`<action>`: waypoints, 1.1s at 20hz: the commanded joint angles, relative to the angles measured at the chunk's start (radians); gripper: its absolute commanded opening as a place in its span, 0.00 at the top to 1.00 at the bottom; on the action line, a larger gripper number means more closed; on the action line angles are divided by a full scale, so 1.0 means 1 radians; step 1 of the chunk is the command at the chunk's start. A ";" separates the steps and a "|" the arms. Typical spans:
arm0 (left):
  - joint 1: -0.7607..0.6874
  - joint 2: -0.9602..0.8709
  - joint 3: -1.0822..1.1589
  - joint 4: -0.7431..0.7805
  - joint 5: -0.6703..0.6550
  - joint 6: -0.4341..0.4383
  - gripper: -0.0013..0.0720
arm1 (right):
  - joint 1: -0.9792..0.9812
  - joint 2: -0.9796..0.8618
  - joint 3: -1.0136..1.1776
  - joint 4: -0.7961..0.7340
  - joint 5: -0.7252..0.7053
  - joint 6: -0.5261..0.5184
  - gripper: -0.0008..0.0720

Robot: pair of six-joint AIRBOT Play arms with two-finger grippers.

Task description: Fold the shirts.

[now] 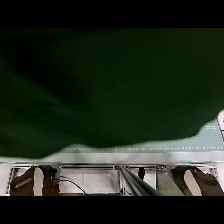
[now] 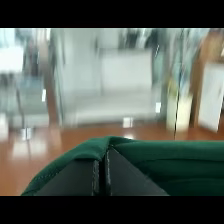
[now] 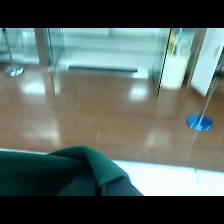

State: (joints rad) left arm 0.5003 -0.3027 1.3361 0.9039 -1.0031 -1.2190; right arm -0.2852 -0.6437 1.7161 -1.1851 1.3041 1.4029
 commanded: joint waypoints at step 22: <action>-0.491 -1.512 0.197 -0.269 0.310 -0.175 0.96 | 0.002 -1.273 0.048 0.435 -0.163 -0.121 0.96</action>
State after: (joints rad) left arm 0.0235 -1.6855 1.4284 0.6357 -0.6388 -1.2804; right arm -0.2840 -1.7851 1.6478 -0.7532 1.0985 1.2377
